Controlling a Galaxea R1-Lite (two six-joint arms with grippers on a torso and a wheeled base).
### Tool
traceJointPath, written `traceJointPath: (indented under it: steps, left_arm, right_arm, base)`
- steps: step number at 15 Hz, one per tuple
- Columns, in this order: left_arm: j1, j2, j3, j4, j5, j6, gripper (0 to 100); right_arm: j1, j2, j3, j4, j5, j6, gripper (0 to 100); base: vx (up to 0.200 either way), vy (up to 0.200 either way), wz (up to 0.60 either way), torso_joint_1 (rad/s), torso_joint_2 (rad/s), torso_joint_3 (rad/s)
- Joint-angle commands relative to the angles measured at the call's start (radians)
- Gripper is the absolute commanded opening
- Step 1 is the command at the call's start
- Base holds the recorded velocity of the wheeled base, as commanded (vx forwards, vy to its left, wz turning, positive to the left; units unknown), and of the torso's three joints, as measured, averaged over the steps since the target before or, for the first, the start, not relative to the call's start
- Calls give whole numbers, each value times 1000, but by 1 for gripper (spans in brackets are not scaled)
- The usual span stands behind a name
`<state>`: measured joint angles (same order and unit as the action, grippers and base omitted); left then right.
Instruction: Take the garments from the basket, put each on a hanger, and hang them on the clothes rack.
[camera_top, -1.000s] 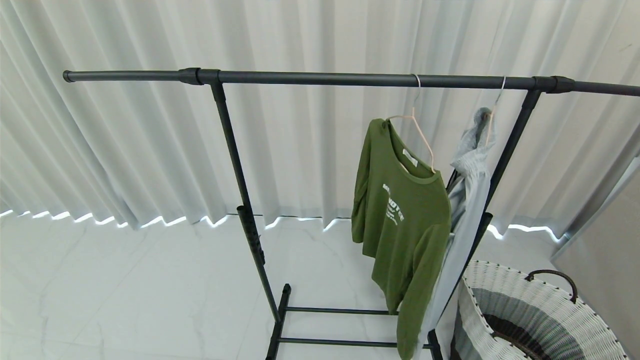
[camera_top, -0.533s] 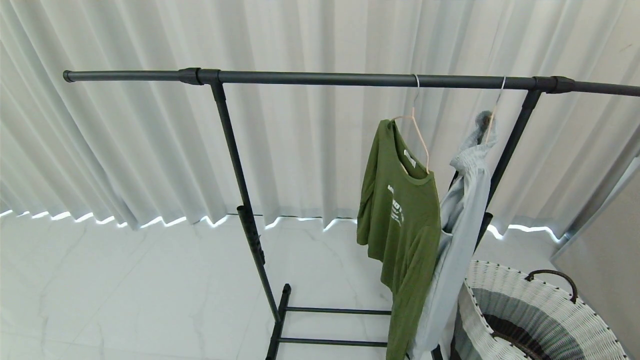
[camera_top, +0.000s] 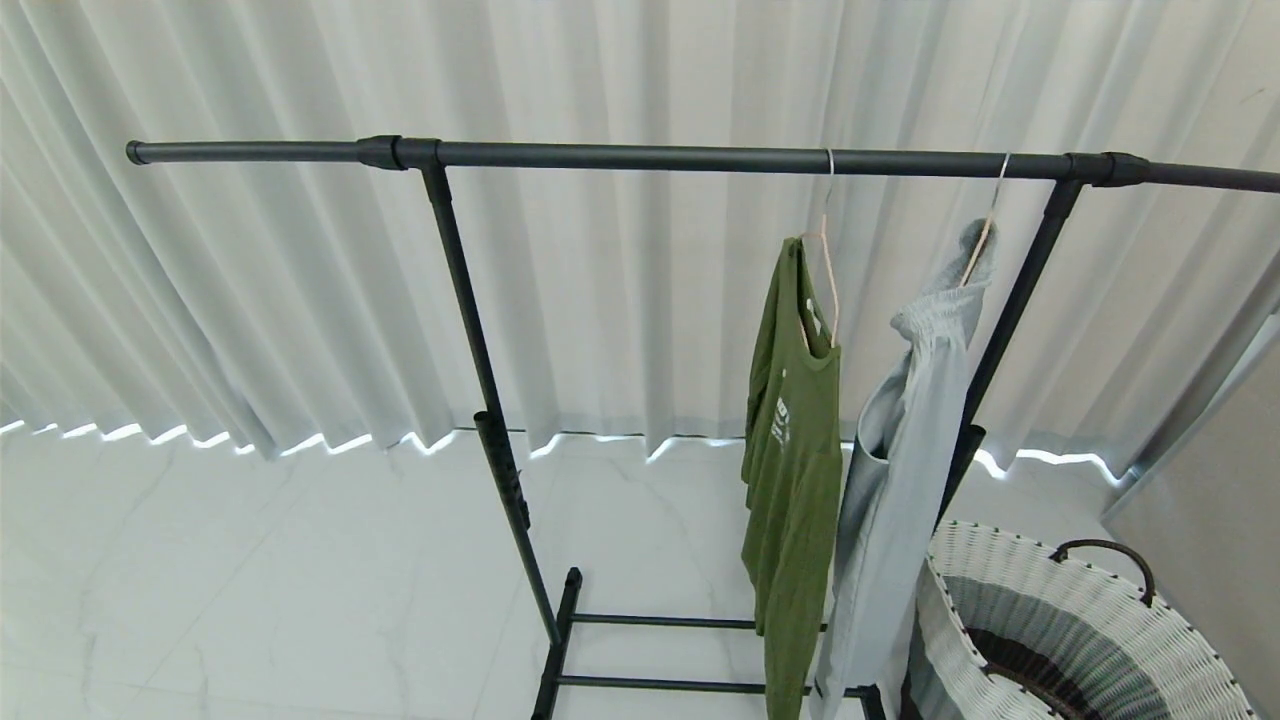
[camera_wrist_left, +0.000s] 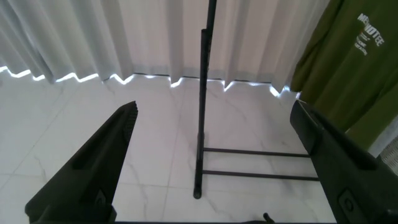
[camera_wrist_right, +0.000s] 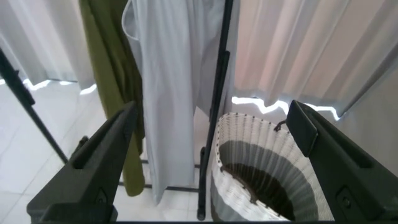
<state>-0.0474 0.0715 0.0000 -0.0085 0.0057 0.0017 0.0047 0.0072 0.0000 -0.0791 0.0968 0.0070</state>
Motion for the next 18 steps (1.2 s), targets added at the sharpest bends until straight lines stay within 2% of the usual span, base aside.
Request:
traceJointPath:
  steps: [1,18]
  left_arm:
    - [0,4,0,-1,0,0,100]
    - [0,4,0,1,0,0,100]
  right_arm:
    - [0,-7,0,-1,0,1,100]
    - [0,-7,0,1,-8,-9,100]
  base:
    - [0,0,0,0,0,0]
    - [0,0,0,0,0,0]
